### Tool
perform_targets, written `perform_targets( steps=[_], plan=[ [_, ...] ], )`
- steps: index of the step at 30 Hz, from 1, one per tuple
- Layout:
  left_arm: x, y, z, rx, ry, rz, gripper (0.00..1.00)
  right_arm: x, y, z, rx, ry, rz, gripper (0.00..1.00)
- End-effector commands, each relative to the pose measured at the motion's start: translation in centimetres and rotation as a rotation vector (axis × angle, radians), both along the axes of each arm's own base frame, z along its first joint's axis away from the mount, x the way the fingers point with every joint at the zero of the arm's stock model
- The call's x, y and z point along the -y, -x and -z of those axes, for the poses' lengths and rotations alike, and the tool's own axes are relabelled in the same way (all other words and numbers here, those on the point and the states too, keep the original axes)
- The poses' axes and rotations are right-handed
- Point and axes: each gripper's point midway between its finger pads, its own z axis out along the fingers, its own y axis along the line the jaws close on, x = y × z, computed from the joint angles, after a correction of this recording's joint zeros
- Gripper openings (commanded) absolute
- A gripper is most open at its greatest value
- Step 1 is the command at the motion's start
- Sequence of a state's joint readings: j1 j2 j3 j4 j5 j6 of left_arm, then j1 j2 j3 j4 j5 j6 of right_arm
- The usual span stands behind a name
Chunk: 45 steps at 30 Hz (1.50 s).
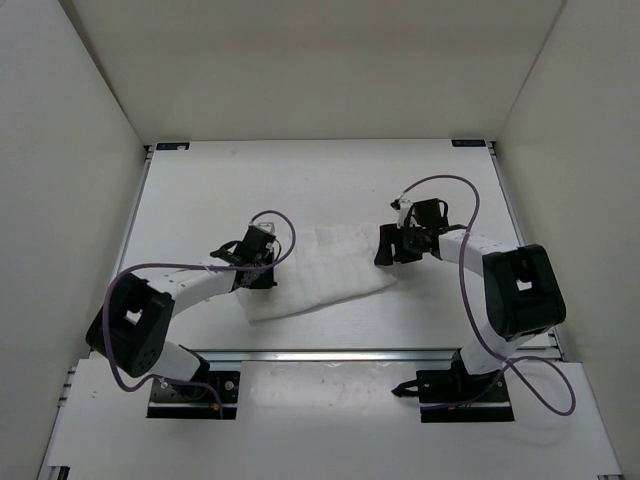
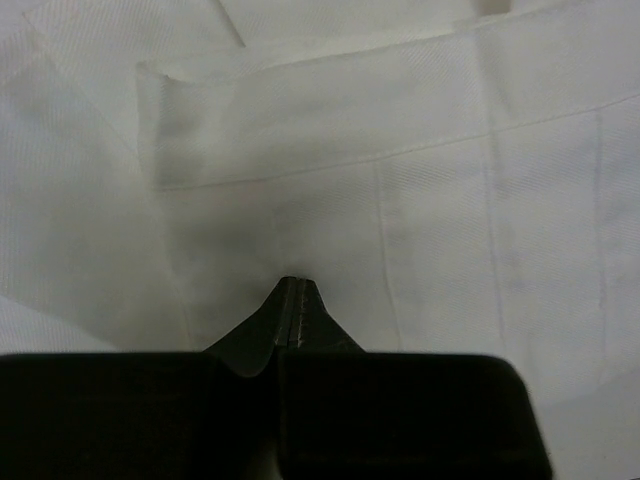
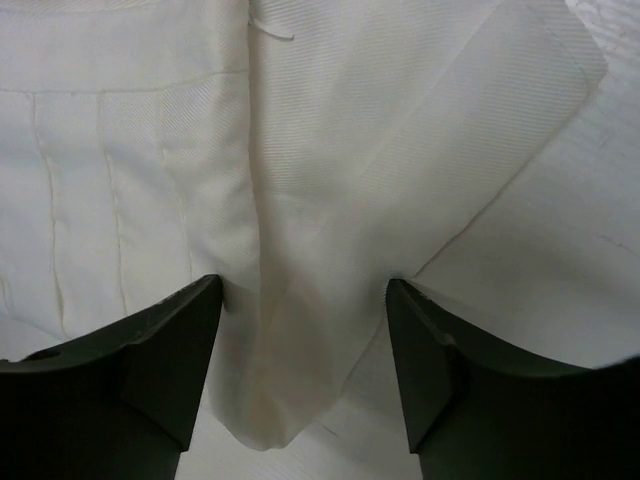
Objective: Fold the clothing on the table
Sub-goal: Fold the skirt
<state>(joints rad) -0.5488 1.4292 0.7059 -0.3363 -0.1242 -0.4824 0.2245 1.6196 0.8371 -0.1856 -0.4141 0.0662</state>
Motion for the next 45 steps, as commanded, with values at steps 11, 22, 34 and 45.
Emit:
perform_targets(
  steps=[11, 22, 34, 45],
  plan=[
    [-0.3, 0.1, 2.8, -0.1, -0.047, -0.026, 0.0, 0.0, 0.8, 3.5, -0.103, 0.084, -0.028, 0.1],
    [1.1, -0.8, 3.8, -0.127, -0.027, 0.01, 0.0, 1.0, -2.0, -1.4, 0.018, 0.064, 0.015, 0.0],
    [5.3, -3.6, 3.5, -0.143, 0.023, 0.09, 0.0, -0.9, -5.2, -11.3, 0.208, -0.003, 0.014, 0.0],
    [10.6, -6.6, 3.5, -0.167, 0.137, 0.131, 0.0, -7.2, -6.2, -17.2, 0.293, -0.078, -0.089, 0.0]
  ],
)
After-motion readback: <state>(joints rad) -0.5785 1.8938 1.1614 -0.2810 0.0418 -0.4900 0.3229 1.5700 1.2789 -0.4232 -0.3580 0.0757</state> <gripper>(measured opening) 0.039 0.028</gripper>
